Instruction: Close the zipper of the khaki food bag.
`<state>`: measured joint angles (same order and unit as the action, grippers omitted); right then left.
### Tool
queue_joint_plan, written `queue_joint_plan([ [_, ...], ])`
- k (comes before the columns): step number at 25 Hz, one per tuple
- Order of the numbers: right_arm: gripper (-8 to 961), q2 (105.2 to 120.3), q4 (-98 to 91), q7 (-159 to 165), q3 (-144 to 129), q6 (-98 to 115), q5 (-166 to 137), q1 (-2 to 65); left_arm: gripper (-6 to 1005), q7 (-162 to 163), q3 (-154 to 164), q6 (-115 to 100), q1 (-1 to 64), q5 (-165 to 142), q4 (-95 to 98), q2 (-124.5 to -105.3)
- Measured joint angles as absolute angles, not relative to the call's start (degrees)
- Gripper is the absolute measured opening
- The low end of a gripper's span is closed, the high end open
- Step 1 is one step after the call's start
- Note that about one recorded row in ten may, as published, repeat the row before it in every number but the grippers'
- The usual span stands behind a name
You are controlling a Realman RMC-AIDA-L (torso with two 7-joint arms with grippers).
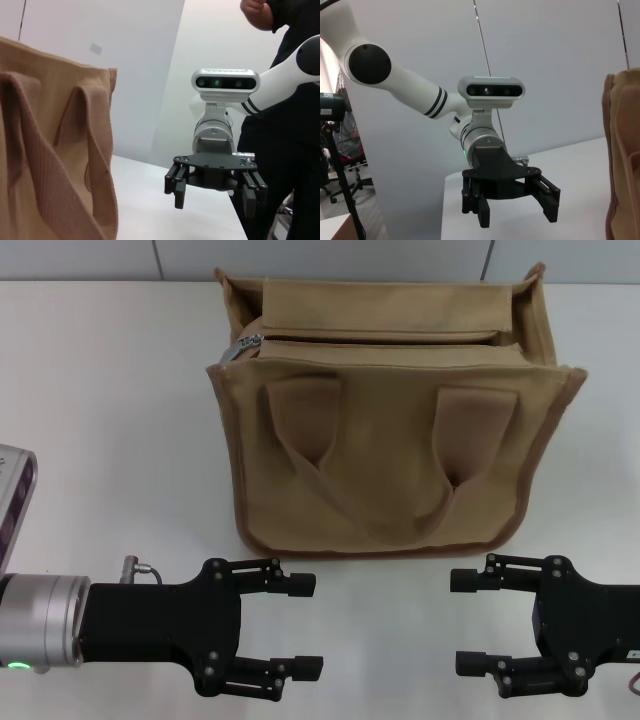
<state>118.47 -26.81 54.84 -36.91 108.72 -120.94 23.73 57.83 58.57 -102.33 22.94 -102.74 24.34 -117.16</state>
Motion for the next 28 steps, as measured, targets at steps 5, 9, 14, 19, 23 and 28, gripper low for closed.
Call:
queue_joint_plan([
  [5, 763, 118.47, -26.8, 54.8, -36.9, 108.7, -120.9, 23.7, 800, 57.8, 58.6, -102.4, 22.9, -102.7, 24.3, -117.16],
  [9, 763, 118.48, -26.8, 54.8, -36.9, 108.7, -120.9, 23.7, 799, 57.8, 58.5, -102.5, 22.9, -102.7, 24.3, -117.15],
  [14, 763, 118.48, -26.8, 54.7, -36.9, 108.8, -120.9, 23.8, 799, 57.8, 58.4, -102.6, 22.9, -102.7, 24.3, -117.15],
  [19, 763, 118.47, -26.8, 54.7, -36.8, 108.8, -120.9, 23.8, 798, 57.5, 56.9, -105.1, 23.1, -102.1, 24.3, -117.32],
  [23, 763, 118.47, -26.8, 54.6, -36.8, 108.8, -120.9, 23.8, 797, 57.1, 55.6, -106.3, 23.3, -102.0, 24.3, -117.51],
  [28, 763, 118.55, -26.8, 54.6, -36.8, 108.6, -120.9, 23.9, 796, 52.9, 45.8, -111.3, 24.9, -90.9, 21.8, -118.55],
])
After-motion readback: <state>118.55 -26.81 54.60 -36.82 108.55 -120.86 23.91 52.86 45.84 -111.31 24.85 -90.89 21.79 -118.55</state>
